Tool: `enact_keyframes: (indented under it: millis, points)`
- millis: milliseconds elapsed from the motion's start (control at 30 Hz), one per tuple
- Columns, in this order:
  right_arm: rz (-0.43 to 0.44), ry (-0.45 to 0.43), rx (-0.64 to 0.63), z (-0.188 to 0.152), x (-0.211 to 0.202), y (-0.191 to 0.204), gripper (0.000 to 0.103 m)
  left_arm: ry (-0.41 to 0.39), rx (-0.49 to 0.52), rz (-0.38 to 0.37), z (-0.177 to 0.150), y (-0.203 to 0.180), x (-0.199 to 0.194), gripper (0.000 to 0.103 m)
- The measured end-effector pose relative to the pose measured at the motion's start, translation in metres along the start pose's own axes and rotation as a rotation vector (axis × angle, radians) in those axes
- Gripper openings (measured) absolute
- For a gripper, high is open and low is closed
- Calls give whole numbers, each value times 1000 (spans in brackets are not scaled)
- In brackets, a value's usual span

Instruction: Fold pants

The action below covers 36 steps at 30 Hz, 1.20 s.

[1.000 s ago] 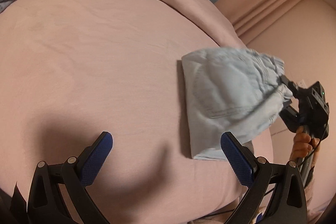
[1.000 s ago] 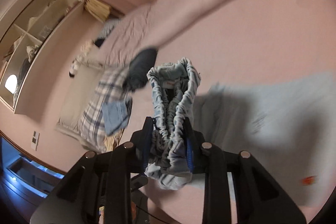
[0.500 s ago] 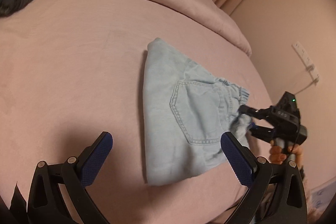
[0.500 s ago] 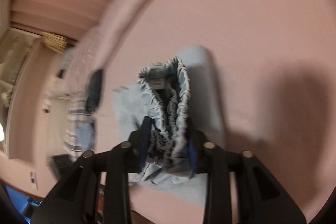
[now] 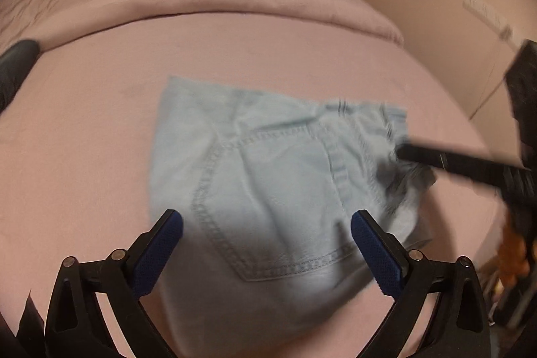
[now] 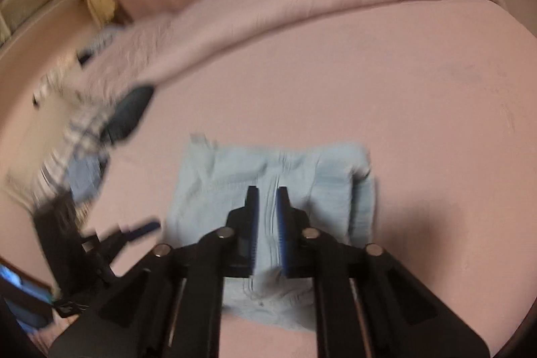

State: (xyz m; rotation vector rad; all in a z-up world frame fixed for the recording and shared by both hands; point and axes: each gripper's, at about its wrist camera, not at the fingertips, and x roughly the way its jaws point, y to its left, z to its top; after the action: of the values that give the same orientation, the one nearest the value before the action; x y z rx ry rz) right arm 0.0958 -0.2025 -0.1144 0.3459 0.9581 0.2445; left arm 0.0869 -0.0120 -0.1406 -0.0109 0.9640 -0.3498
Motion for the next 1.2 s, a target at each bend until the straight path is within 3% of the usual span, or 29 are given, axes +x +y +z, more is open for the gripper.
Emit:
enact_keyframes:
  millis: [133, 200, 267, 367, 433, 467, 533, 600, 700, 767, 800, 900, 1000, 1067, 1200]
  points:
    - [-72, 83, -75, -53, 6, -3, 2, 36, 43, 17, -13, 0, 24, 99]
    - [-66, 111, -98, -76, 12, -12, 0, 28, 53, 17, -12, 1, 27, 100]
    - [-37, 94, -100, -78, 14, -21, 0, 39, 47, 12, -9, 3, 23, 100]
    - [-7, 166, -52, -61, 17, -21, 0, 16, 29, 4, -16, 6, -1, 100]
    - [24, 159, -59, -49, 1, -15, 16, -25, 19, 21, -27, 11, -19, 100]
    - [59, 135, -62, -50, -4, -6, 19, -40, 8, 42, -35, 18, -26, 100]
    - [138, 78, -68, -40, -17, 3, 40, -38, -39, 80, -49, 35, -31, 100]
    - [166, 61, -72, -24, -8, 16, 43, 27, -112, 45, -59, 52, -20, 100]
    - [175, 98, -65, 1, 30, 40, 43, -4, -128, -2, -69, 57, -24, 89]
    - [190, 116, -60, 19, 55, 52, 43, -15, -133, -50, -72, 56, -28, 67]
    - [193, 123, -57, 28, 68, 62, 43, -14, -138, -75, -73, 57, -29, 63]
    - [174, 149, -89, 56, 101, 89, 43, -11, -143, -107, -75, 60, -31, 59]
    - [112, 312, -112, 74, 149, 100, 40, -11, -149, -134, -77, 63, -33, 53]
    - [133, 417, -93, 74, 167, 97, 24, -18, -139, -147, -80, 64, -35, 42]
    - [68, 422, -121, 76, 185, 100, 12, -53, -116, -139, -90, 63, -38, 40]
